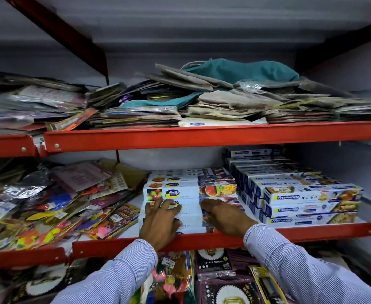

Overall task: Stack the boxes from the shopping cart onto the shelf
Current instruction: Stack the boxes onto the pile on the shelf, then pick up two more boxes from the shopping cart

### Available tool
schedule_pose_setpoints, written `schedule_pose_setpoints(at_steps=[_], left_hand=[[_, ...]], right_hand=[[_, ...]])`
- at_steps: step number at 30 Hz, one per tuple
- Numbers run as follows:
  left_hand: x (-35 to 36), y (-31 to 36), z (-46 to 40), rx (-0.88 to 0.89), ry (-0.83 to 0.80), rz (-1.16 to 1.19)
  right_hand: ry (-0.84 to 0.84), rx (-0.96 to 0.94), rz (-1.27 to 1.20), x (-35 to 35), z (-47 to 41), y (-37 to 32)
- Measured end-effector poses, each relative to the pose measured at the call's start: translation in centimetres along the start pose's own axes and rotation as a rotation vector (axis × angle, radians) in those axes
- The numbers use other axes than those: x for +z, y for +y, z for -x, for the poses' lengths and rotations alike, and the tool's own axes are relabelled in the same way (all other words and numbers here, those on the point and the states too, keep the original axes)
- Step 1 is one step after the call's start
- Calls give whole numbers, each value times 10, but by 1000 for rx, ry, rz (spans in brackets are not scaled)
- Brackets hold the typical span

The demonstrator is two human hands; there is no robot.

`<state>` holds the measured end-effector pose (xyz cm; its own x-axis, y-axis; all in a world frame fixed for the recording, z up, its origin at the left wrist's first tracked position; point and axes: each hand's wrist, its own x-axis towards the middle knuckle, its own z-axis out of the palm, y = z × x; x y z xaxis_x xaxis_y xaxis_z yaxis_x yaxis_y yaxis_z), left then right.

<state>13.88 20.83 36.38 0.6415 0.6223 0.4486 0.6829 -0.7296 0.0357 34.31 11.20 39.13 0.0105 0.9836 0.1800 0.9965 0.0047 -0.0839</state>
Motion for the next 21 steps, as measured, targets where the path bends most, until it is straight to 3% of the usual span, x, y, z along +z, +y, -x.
schedule_pose_setpoints(at_steps=[5, 8, 13, 14, 15, 16, 21], left_hand=[[-12, 17, 52, 85, 175, 69], [-1, 29, 111, 76, 132, 143], [41, 24, 181, 26, -26, 232], [47, 25, 195, 56, 19, 202], [46, 19, 188, 42, 0, 260], [95, 25, 251, -57, -148, 290], [149, 27, 332, -227, -431, 338]], right_hand=[[233, 20, -4, 10, 47, -28], [303, 58, -71, 40, 97, -50], [260, 140, -175, 114, 151, -64], [291, 129, -161, 124, 163, -70], [279, 141, -204, 125, 159, -68], [104, 166, -223, 189, 196, -76], [-209, 302, -397, 272, 243, -91]])
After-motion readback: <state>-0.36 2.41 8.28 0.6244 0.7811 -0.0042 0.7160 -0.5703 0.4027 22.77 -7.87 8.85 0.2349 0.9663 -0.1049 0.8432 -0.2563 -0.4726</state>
